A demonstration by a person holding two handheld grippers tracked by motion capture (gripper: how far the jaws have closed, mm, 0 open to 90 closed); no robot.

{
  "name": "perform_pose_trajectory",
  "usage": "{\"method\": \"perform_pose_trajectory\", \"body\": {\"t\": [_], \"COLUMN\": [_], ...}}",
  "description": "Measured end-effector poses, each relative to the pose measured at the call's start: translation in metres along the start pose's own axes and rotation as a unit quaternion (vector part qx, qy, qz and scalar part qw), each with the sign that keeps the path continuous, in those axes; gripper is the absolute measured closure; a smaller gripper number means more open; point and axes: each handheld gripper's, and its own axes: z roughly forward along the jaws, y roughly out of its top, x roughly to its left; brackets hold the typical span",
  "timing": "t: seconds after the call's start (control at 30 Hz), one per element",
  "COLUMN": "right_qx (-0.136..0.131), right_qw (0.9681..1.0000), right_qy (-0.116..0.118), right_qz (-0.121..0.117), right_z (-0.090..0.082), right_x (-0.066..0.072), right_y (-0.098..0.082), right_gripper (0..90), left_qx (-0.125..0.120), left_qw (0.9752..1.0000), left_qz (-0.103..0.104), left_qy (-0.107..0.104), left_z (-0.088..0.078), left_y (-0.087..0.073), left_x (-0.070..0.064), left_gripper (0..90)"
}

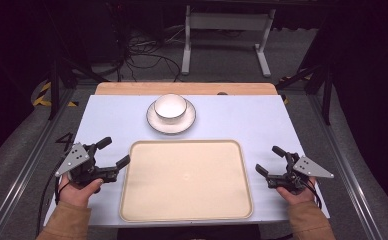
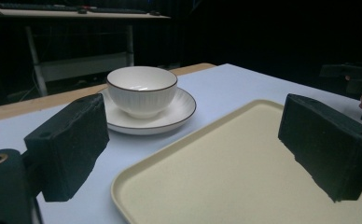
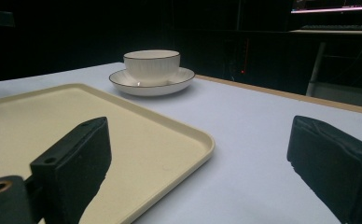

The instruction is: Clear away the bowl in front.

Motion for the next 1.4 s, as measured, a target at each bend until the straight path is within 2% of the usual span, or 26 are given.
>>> {"method": "perform_pose_trajectory", "body": {"t": [0.23,0.37,0.5,0.6,0.8,1.03,1.23,1.4], "right_qx": [-0.002,-0.002,-0.002,-0.002,-0.002,-0.002,-0.001,-0.002], "right_qw": [1.0000,1.0000,1.0000,1.0000,1.0000,1.0000,1.0000,1.0000], "right_qy": [0.000,0.000,0.000,0.000,-0.001,-0.001,-0.001,-0.001], "right_qz": [0.005,0.005,0.005,0.008,0.005,0.006,0.006,0.004], "right_z": [0.000,0.000,0.000,0.000,0.000,0.000,0.000,0.000], "right_x": [-0.001,-0.001,-0.001,-0.001,-0.001,-0.001,-0.001,-0.001], "right_y": [0.000,0.000,0.000,0.000,0.000,0.000,0.000,0.000], "right_gripper": [6.1,6.2,6.3,6.5,6.5,6.5,6.5,6.7], "left_qx": [-0.004,-0.001,0.014,0.010,-0.004,-0.006,-0.003,0.001], "left_qw": [0.9999,0.9999,0.9992,0.9992,0.9997,0.9996,0.9995,0.9994], "left_qz": [0.013,0.015,0.013,0.020,0.013,0.013,0.009,0.015], "left_qy": [-0.002,-0.003,-0.036,-0.031,-0.022,-0.025,-0.029,-0.030], "left_z": [0.002,0.003,0.004,0.007,0.012,0.023,0.041,0.056], "left_y": [0.015,0.023,0.034,0.040,0.046,0.057,0.063,0.067], "left_x": [-0.001,-0.001,-0.002,-0.003,-0.001,0.003,0.009,0.013], "left_gripper": [8.9,8.9,8.9,8.9,8.0,8.8,8.0,7.0]}}
